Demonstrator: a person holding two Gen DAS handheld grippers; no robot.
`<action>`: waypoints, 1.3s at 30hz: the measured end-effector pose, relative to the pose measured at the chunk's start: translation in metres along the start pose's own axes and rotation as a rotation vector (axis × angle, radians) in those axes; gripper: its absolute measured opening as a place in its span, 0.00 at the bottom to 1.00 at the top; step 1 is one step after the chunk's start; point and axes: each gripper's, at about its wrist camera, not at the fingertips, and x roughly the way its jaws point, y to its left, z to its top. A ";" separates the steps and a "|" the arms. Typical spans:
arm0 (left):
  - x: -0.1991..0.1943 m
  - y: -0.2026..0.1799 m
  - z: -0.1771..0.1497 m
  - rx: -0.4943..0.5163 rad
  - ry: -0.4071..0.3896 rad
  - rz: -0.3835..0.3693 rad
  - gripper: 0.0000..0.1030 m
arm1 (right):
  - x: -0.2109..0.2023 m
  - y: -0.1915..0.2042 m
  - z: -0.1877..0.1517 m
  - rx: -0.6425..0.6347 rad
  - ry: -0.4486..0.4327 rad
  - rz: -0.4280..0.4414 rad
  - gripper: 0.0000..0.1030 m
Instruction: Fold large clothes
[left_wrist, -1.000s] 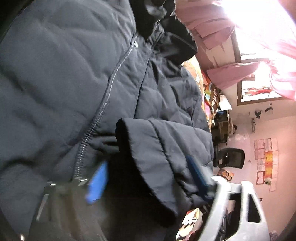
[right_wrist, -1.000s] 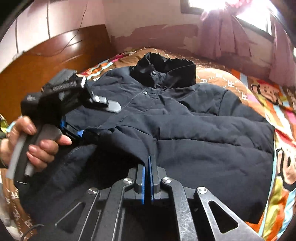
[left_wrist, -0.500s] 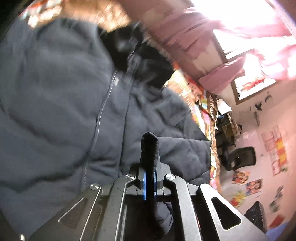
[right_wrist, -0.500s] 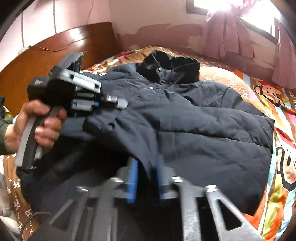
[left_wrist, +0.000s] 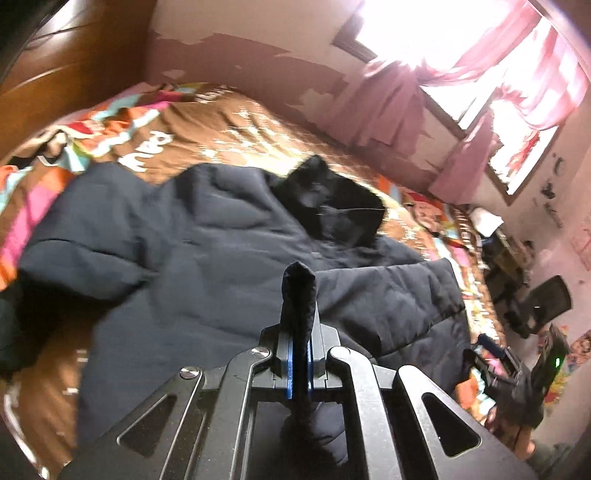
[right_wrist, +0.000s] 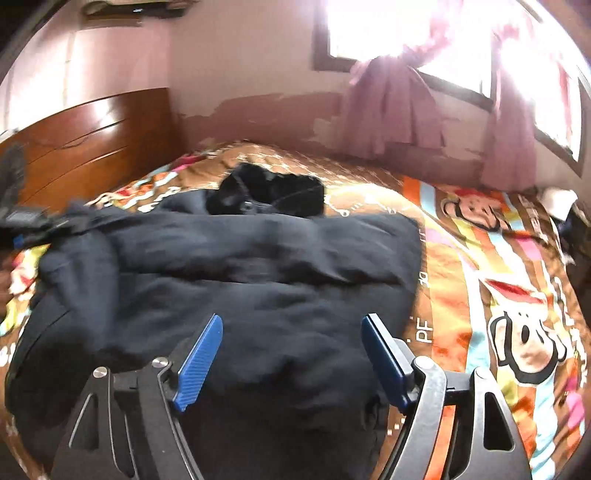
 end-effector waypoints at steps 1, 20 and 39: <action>-0.003 0.008 -0.001 0.000 0.002 0.029 0.03 | 0.009 -0.002 0.002 0.021 0.014 -0.004 0.74; 0.053 0.069 -0.040 0.069 0.146 0.299 0.15 | 0.133 0.044 -0.023 -0.163 0.298 -0.069 0.86; -0.069 0.254 -0.075 -0.725 -0.054 0.314 0.70 | 0.088 0.105 0.027 -0.068 0.107 0.191 0.91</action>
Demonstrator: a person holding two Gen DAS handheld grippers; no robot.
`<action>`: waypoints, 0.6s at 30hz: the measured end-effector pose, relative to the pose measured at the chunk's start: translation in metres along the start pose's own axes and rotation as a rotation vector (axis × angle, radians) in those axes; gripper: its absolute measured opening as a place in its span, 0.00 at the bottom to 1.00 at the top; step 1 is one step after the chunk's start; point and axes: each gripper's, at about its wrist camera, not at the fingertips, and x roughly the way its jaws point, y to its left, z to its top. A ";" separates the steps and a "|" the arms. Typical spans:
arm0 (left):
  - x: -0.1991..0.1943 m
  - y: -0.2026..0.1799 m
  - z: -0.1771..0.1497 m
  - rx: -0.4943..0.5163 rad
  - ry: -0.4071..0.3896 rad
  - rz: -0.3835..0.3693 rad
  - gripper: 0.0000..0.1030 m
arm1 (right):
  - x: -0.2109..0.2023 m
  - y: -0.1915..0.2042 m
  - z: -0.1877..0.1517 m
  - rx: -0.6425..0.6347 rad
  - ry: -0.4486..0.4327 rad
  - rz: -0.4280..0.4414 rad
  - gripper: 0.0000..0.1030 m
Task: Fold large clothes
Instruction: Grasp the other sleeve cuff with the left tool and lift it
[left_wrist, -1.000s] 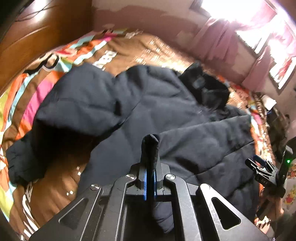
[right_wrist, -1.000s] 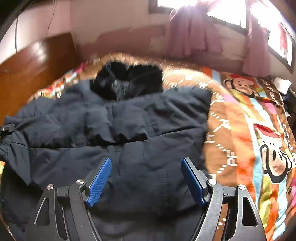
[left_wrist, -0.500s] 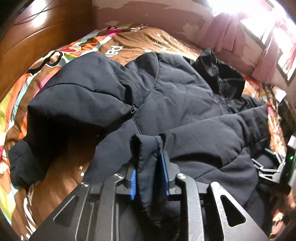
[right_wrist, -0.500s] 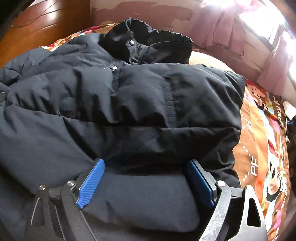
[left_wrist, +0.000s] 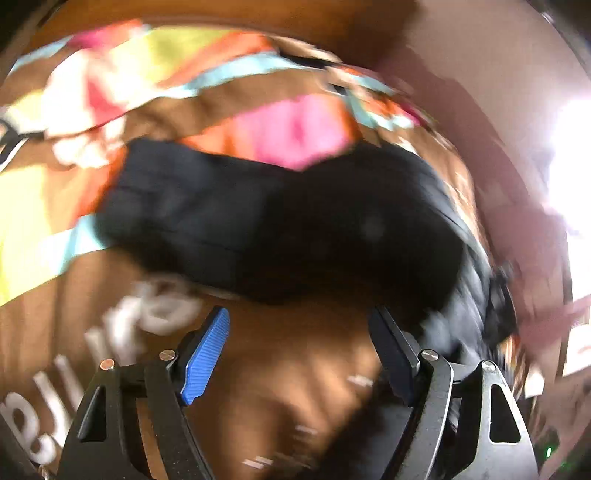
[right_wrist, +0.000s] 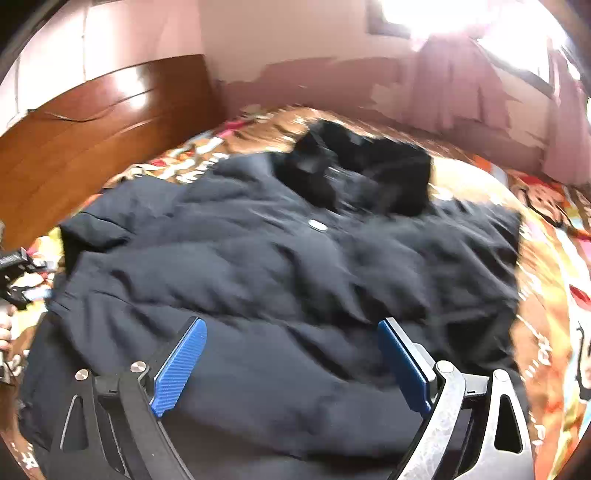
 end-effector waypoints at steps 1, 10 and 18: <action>0.001 0.014 0.007 -0.045 -0.005 0.006 0.70 | 0.005 0.011 0.007 -0.014 0.002 0.014 0.91; 0.025 0.088 0.051 -0.360 0.015 0.004 0.69 | 0.068 0.110 0.052 -0.064 0.006 0.095 0.91; 0.024 0.086 0.069 -0.302 -0.035 0.110 0.29 | 0.120 0.156 0.080 -0.068 0.030 0.035 0.91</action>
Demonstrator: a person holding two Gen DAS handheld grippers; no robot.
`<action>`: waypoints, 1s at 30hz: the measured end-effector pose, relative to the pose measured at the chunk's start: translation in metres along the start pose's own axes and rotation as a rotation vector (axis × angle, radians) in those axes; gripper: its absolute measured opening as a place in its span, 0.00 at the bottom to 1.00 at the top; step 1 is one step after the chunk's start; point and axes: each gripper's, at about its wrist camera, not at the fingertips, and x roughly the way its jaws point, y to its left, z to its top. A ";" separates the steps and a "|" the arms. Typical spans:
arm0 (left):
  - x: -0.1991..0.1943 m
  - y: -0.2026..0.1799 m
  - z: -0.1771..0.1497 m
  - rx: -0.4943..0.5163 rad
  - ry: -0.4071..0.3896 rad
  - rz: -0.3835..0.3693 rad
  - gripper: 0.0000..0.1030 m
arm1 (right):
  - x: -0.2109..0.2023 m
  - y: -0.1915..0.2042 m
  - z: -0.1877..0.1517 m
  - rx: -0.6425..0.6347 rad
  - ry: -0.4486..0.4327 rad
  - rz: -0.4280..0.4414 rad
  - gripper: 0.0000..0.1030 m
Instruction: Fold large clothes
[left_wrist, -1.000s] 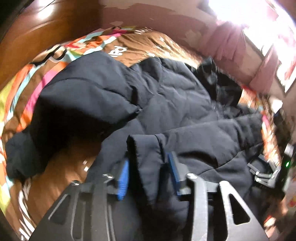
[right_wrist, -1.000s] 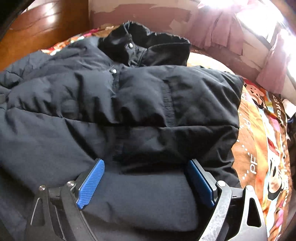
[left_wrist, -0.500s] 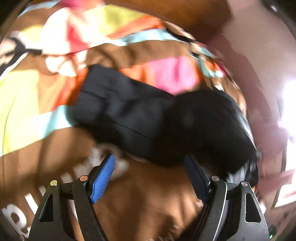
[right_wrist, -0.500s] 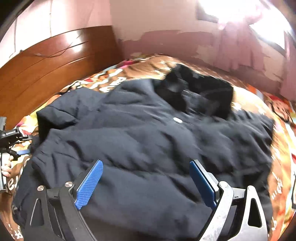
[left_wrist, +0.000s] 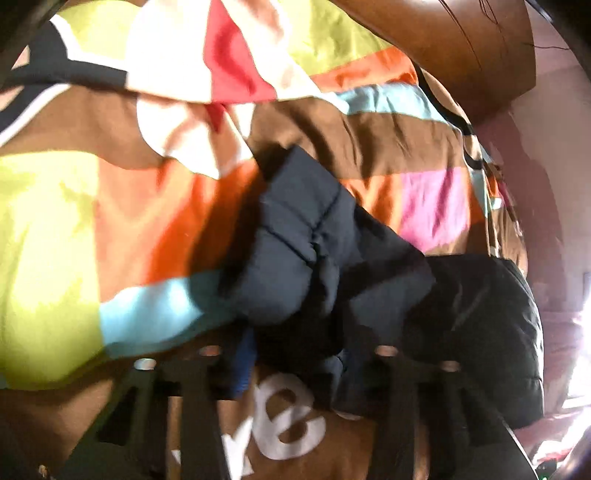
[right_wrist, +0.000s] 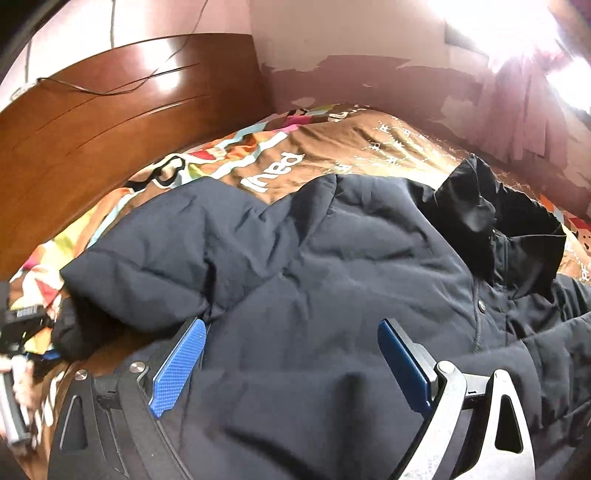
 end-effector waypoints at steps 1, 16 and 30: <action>-0.002 0.000 0.001 0.016 -0.019 0.001 0.24 | 0.008 0.000 0.001 -0.001 0.017 -0.003 0.91; -0.128 -0.108 -0.005 0.507 -0.517 -0.098 0.13 | 0.028 -0.010 -0.014 0.017 0.020 0.045 0.97; -0.195 -0.255 -0.164 1.100 -0.556 -0.499 0.12 | -0.101 -0.109 -0.046 0.131 -0.074 0.045 0.97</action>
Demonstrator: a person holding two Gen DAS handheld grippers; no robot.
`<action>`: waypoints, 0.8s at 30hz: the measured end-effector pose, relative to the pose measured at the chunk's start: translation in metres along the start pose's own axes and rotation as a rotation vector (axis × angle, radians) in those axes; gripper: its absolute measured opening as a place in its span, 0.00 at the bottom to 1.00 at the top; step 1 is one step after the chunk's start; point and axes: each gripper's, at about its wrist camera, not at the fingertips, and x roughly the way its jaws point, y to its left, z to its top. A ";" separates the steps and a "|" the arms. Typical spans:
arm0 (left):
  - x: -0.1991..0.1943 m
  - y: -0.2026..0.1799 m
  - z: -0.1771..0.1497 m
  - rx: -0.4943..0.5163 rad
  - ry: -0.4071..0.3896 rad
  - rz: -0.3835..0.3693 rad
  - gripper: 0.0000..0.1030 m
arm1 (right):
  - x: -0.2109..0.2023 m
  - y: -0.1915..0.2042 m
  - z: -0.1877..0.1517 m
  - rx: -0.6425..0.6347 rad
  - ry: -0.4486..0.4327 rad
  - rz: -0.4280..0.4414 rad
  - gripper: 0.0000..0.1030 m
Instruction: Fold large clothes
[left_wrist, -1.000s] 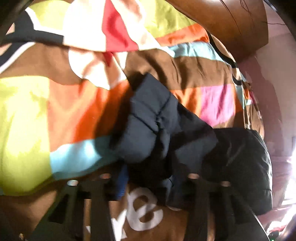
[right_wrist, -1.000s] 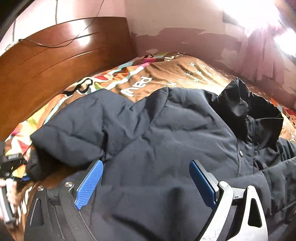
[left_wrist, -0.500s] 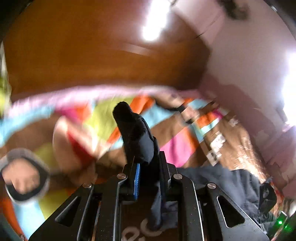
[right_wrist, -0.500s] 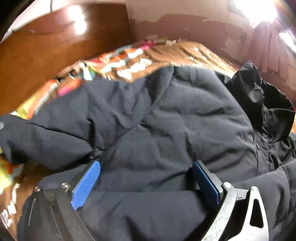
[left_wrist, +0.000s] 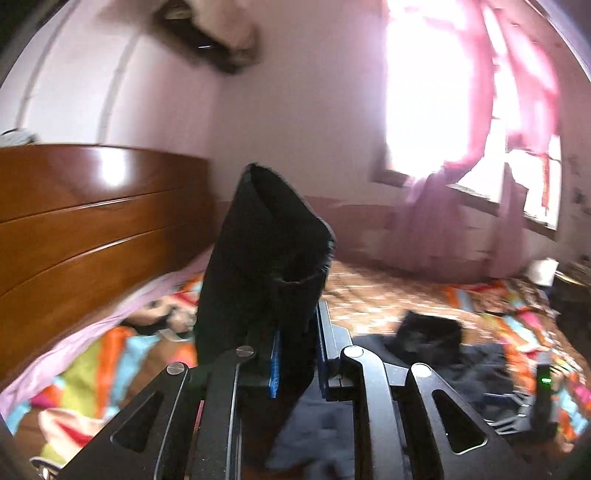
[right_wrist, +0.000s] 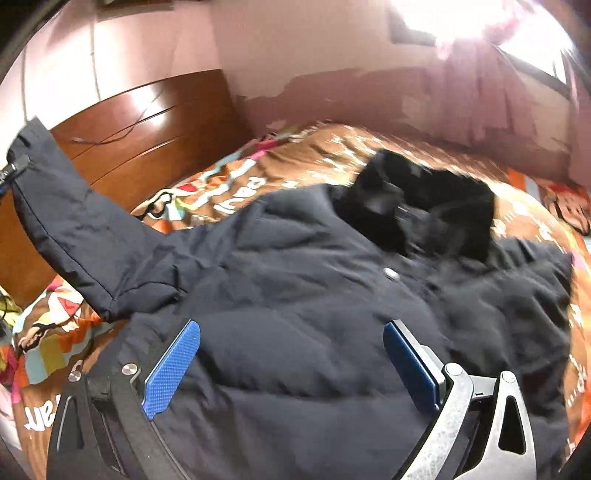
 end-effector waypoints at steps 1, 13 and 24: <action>0.003 -0.015 -0.001 0.006 0.005 -0.040 0.12 | -0.004 -0.009 -0.002 0.016 0.003 -0.005 0.97; 0.039 -0.152 -0.081 0.190 0.236 -0.308 0.09 | -0.067 -0.110 -0.024 0.285 -0.007 0.015 0.97; 0.065 -0.217 -0.174 0.397 0.466 -0.330 0.08 | -0.078 -0.157 -0.053 0.525 0.041 0.219 0.97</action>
